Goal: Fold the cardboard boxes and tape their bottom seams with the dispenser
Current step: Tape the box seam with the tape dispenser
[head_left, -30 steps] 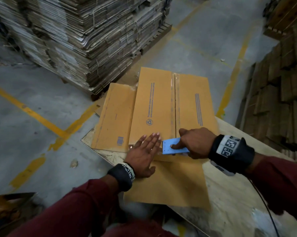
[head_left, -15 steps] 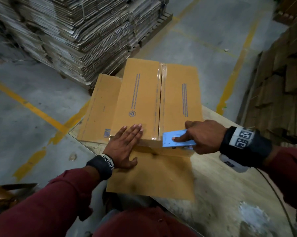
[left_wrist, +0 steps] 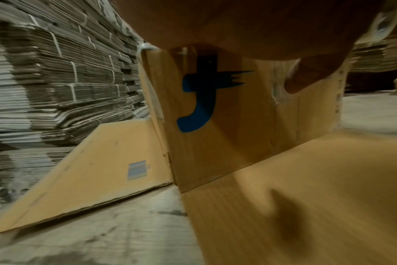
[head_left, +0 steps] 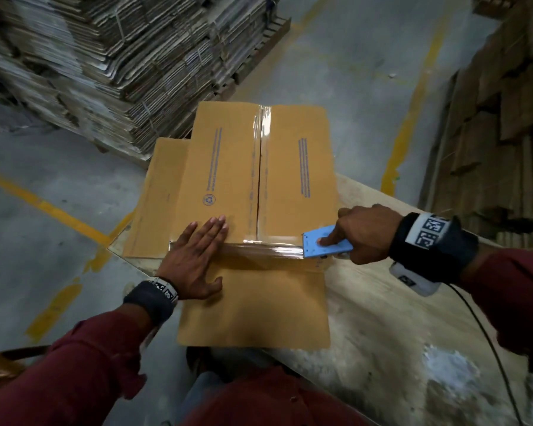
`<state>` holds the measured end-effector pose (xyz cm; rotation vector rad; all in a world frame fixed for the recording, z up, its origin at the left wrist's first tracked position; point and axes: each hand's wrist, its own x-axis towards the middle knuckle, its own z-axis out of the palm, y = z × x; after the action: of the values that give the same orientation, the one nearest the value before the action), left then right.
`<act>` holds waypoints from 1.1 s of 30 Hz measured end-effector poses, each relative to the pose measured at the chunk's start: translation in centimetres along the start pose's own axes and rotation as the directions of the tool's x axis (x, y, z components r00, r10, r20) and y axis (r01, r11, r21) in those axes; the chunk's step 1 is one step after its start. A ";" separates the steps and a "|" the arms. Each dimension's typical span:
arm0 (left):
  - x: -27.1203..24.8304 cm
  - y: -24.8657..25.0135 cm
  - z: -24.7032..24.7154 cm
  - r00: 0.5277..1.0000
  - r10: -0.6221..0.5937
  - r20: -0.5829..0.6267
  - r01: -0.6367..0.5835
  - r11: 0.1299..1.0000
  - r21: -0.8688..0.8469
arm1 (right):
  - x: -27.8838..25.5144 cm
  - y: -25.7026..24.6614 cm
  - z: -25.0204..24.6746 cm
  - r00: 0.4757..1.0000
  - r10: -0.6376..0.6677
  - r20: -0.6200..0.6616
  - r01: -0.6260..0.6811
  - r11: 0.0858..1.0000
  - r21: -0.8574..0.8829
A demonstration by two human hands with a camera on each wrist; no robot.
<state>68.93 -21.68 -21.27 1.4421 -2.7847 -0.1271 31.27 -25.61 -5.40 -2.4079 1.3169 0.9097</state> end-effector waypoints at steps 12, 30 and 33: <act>-0.4 -4.2 -1.2 1.000 -0.012 -0.025 0.012 1.000 -0.017 | 3.7 -2.6 -3.8 0.995 -0.081 -0.055 0.081 0.997 -0.009; 6.4 11.7 1.1 0.997 -0.053 0.048 0.057 0.996 -0.074 | 1.8 -0.6 -2.5 0.995 -0.099 -0.034 0.102 0.988 0.119; 6.5 11.7 0.7 0.996 -0.057 0.075 0.062 0.996 -0.062 | 0.9 0.8 -2.1 0.995 -0.090 -0.043 0.096 0.985 0.144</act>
<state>55.63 -20.19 -21.37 1.5370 -2.7666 -0.2725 31.86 -27.68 -4.27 -2.3616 1.2264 0.7216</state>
